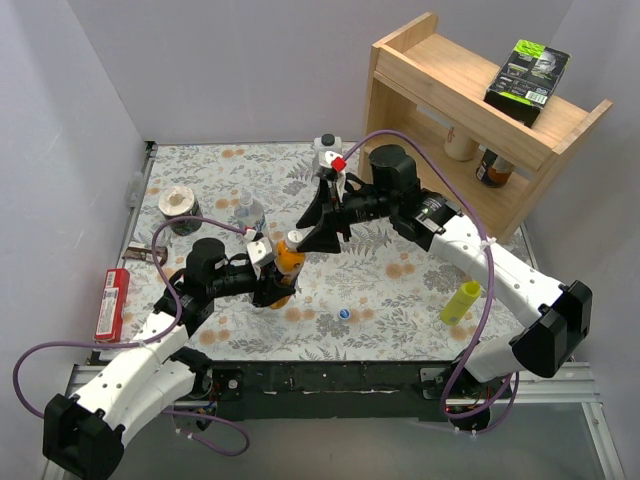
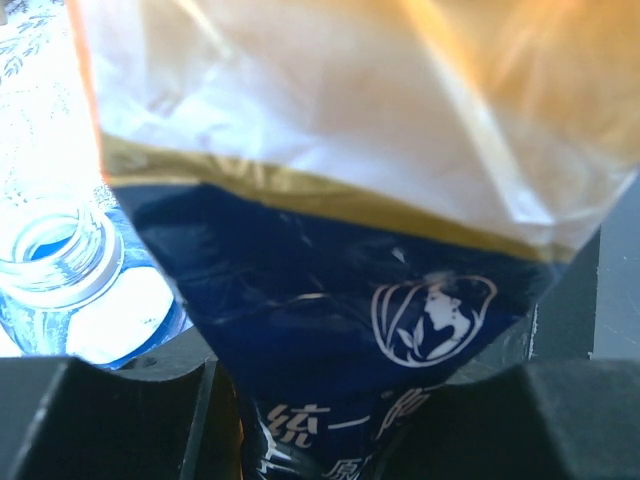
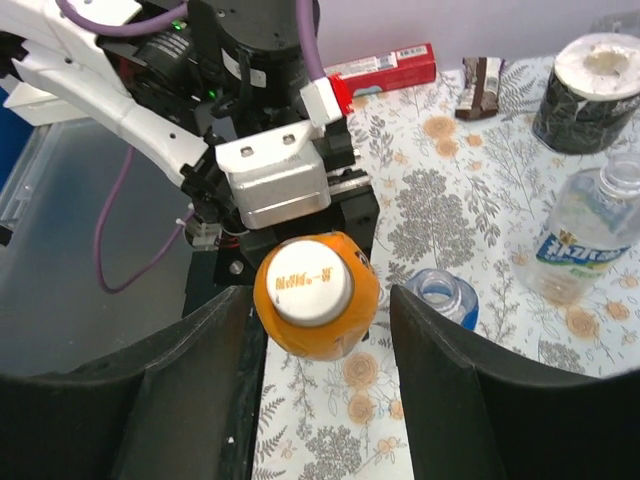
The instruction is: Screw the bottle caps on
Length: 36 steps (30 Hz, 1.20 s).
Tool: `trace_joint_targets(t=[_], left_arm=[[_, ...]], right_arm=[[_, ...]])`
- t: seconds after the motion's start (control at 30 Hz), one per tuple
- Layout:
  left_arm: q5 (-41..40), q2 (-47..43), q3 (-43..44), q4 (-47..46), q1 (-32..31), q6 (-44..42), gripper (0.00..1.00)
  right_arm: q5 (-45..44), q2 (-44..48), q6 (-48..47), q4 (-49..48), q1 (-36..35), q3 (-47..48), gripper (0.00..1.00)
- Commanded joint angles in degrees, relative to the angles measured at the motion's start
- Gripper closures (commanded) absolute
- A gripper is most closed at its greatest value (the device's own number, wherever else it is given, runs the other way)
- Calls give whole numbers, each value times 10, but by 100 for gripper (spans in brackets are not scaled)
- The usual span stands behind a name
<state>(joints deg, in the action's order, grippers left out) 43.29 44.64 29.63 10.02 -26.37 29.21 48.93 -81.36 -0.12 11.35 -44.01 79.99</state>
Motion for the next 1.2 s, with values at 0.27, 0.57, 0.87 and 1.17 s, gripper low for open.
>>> trace_joint_targets(t=[0.27,0.57,0.87,1.17], left_arm=[[24,-3,14,-18,-1,0,100],[12,-3,21,-7,-1,-3,59],[-71,-23,149,187,-1,-58,2],[-157,-1,316,243,67,-53,2]], right_arm=[[46,-31,38,-70,-13,8,35],[54,-39,38,-75,-16,33,76],[34,-42,-140,273,62,264,84],[58,-132,-168,312,184,410,86]])
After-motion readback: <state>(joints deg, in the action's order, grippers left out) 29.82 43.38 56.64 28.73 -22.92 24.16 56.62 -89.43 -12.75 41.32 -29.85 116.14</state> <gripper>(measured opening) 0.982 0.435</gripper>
